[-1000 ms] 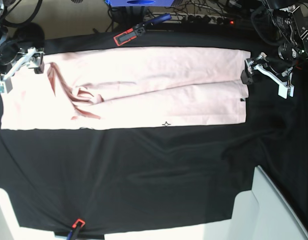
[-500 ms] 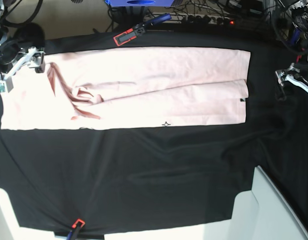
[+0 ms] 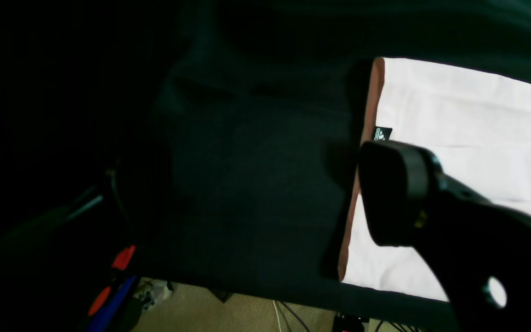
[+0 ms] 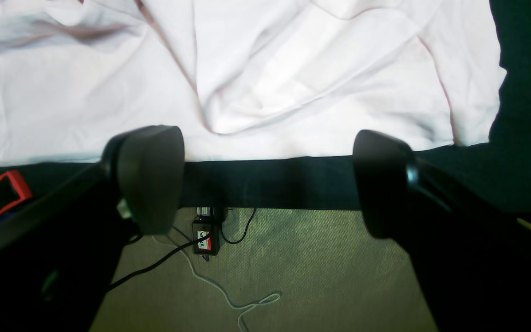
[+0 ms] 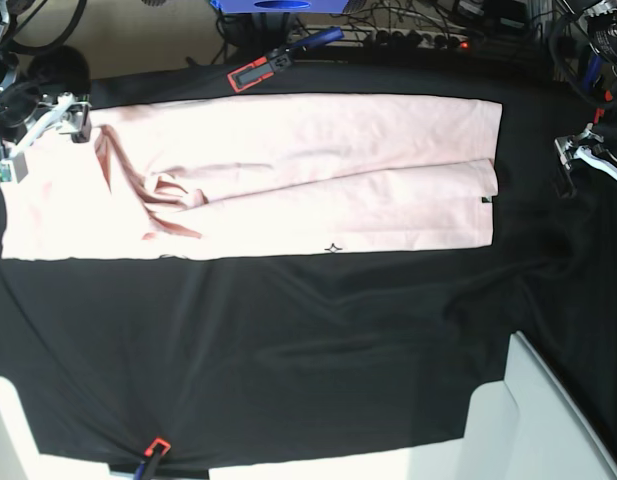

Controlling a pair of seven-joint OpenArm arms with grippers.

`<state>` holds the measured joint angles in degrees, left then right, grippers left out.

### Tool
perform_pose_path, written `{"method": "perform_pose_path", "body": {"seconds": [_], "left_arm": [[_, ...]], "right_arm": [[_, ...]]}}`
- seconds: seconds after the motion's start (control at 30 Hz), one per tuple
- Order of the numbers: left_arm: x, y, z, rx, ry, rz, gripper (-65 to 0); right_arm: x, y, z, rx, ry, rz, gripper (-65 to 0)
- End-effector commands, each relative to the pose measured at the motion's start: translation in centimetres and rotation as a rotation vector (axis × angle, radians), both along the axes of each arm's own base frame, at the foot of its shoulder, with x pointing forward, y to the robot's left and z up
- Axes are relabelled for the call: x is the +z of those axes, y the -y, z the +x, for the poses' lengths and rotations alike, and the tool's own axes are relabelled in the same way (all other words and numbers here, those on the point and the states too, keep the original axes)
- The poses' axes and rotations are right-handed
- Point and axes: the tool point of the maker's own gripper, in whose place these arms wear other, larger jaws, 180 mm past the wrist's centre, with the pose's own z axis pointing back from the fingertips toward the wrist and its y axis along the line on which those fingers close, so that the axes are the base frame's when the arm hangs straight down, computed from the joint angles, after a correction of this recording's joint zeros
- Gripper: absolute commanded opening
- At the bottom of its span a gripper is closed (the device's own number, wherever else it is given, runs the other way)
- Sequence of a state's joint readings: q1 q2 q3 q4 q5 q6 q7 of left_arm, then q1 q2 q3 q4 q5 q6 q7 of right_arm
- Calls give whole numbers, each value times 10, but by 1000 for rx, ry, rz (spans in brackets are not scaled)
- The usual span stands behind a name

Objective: Fold the T-shirt properly
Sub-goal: 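Pull the left gripper back off the strip end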

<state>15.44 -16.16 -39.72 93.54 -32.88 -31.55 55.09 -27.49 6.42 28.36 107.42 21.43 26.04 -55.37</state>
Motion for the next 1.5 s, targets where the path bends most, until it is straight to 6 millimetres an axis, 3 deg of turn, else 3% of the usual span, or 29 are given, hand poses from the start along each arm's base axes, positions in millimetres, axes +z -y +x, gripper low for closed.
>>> {"method": "perform_pose_path", "body": {"seconds": [0.0,0.4,1.47], "left_arm": [[11,-4,3,-10,27,21,-17],[7,-7,-8,-8,-1,29,-18],[7,-5,-4,-11,5,23,-17]], "right_arm": [[7,3,5,1,32,-8,-107],[8,3,6,0,35,-9,-107],[9,5,7,-4,37,-11,-109]]}}
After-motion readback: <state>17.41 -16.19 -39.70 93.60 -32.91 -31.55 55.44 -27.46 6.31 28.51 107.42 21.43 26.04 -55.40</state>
